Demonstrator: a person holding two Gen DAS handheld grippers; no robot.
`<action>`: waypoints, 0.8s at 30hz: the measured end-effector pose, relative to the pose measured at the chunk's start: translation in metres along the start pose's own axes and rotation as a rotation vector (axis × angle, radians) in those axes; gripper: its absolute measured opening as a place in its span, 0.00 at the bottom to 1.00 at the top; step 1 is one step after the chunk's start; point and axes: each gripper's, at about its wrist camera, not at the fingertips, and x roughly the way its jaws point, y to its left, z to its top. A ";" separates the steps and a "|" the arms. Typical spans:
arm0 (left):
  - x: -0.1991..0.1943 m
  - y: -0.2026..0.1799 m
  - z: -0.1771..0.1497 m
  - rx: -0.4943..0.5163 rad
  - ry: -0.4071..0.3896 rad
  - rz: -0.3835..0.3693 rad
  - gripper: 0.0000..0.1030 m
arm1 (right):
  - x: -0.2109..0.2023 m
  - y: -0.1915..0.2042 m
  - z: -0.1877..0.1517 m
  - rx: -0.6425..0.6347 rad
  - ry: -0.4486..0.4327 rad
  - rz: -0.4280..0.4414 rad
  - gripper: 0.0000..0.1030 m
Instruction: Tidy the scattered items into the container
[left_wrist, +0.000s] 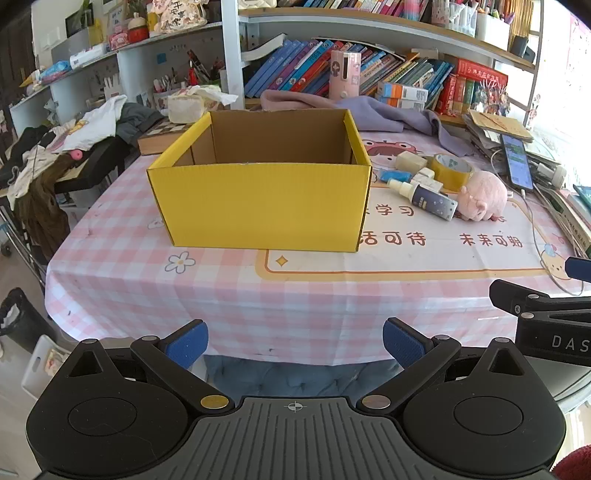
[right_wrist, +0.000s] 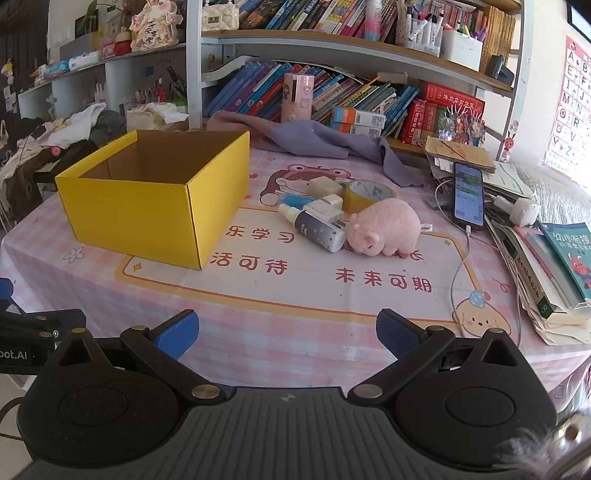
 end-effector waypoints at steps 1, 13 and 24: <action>0.000 0.000 0.000 0.000 0.000 0.000 0.99 | 0.000 0.000 0.000 0.000 0.001 0.000 1.00; 0.000 -0.001 -0.001 -0.002 0.001 0.000 0.99 | 0.000 0.001 -0.001 -0.001 0.023 0.015 1.00; -0.001 -0.002 -0.004 0.004 0.001 -0.006 0.99 | -0.001 -0.001 -0.002 0.005 0.026 0.011 1.00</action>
